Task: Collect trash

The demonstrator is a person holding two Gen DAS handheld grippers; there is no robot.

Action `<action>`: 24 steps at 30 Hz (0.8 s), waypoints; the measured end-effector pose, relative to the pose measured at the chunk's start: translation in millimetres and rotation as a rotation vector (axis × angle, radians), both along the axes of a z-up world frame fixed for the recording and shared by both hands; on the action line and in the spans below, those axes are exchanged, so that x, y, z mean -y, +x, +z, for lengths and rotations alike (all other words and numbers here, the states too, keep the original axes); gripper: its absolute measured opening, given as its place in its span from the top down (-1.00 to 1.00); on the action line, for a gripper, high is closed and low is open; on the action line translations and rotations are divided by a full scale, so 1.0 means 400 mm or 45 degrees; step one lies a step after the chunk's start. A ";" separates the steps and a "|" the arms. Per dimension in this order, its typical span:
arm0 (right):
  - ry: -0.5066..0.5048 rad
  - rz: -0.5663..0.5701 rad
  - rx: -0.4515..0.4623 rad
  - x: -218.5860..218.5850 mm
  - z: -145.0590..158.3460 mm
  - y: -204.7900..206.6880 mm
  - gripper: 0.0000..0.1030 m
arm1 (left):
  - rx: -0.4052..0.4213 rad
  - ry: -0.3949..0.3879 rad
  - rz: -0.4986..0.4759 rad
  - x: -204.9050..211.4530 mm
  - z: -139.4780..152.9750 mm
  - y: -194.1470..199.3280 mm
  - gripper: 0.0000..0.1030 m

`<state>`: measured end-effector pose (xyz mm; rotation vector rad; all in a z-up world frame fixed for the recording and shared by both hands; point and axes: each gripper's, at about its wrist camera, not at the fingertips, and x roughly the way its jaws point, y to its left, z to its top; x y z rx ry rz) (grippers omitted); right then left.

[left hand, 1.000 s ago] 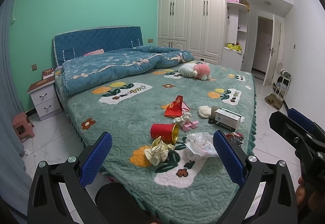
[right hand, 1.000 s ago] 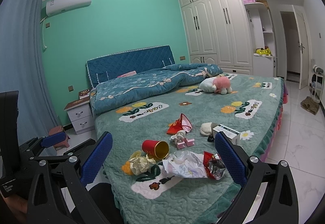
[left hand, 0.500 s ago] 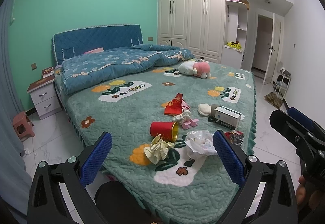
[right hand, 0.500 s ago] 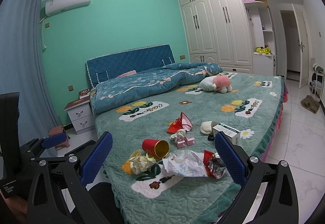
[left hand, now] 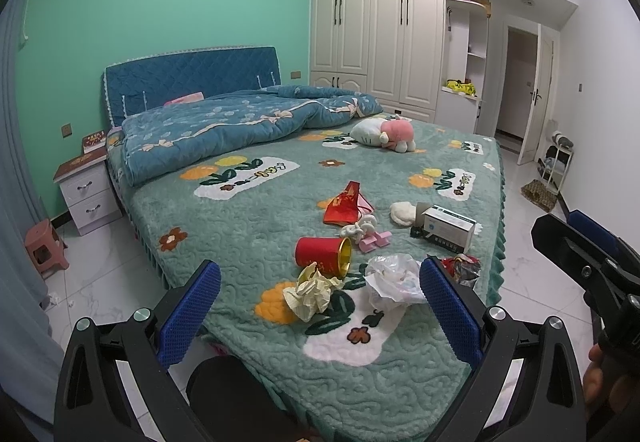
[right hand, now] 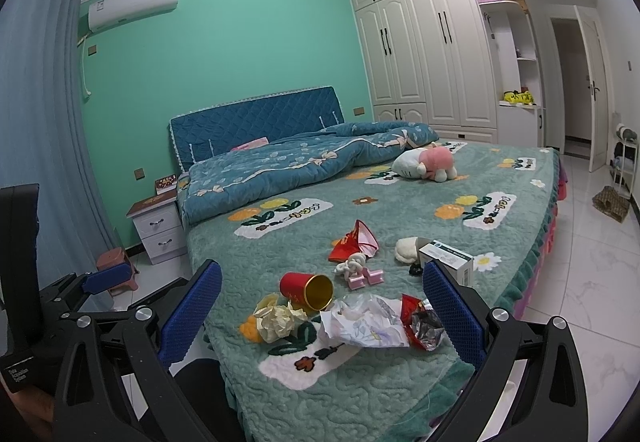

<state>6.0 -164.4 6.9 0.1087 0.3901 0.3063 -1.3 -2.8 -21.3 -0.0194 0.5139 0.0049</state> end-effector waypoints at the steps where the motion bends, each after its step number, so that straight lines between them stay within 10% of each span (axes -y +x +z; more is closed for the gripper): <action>1: 0.000 0.000 -0.001 -0.001 -0.003 -0.001 -0.91 | -0.002 0.002 0.001 0.000 -0.006 -0.001 -0.89; 24: 0.007 -0.009 0.016 0.006 0.039 0.004 -0.91 | -0.001 0.025 -0.005 0.006 0.015 -0.003 -0.89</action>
